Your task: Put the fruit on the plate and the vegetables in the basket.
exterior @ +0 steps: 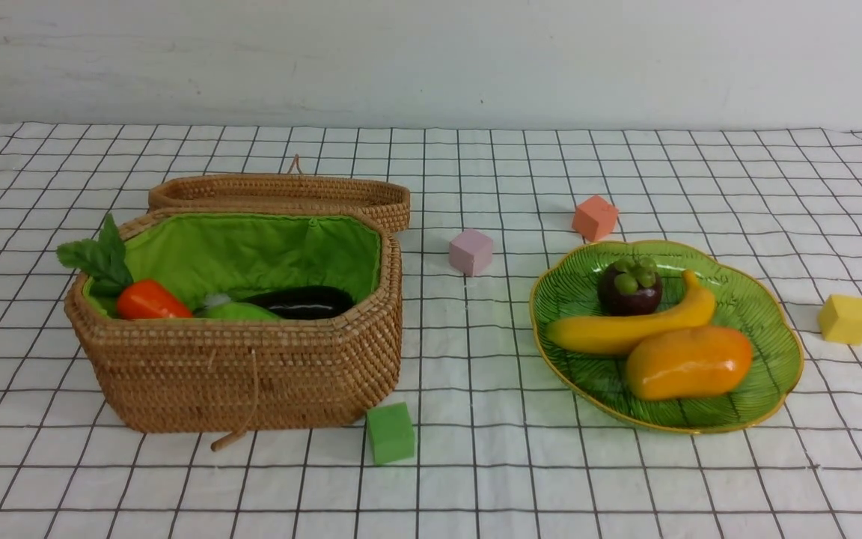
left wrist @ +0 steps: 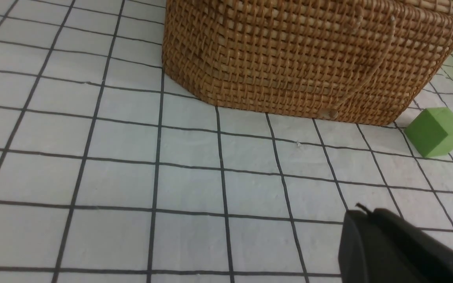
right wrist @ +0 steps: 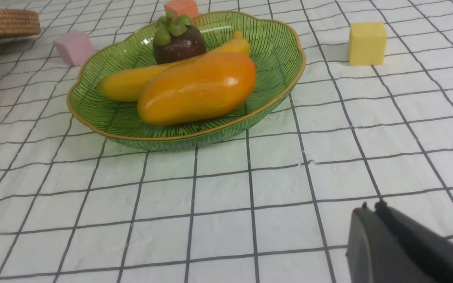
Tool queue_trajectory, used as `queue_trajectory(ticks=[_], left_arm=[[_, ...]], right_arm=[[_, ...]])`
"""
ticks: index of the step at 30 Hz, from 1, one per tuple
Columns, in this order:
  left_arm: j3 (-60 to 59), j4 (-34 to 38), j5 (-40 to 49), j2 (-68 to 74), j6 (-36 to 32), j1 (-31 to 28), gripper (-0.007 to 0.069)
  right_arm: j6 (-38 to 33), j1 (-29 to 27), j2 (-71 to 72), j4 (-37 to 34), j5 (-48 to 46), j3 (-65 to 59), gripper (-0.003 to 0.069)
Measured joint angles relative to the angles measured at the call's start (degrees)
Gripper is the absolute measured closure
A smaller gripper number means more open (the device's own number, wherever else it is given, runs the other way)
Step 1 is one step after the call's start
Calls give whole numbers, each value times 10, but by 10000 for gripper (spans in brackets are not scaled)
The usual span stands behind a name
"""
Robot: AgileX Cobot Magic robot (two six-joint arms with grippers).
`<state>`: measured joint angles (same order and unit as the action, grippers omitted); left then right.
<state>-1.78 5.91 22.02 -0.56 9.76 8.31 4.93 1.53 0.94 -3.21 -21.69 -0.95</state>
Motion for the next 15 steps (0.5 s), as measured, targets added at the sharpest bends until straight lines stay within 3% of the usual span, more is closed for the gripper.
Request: queue_trajectory(ticks=[15], left_arm=[[0, 0, 0, 0, 0, 0, 632]], right_arm=[[0, 0, 0, 0, 0, 0, 631]])
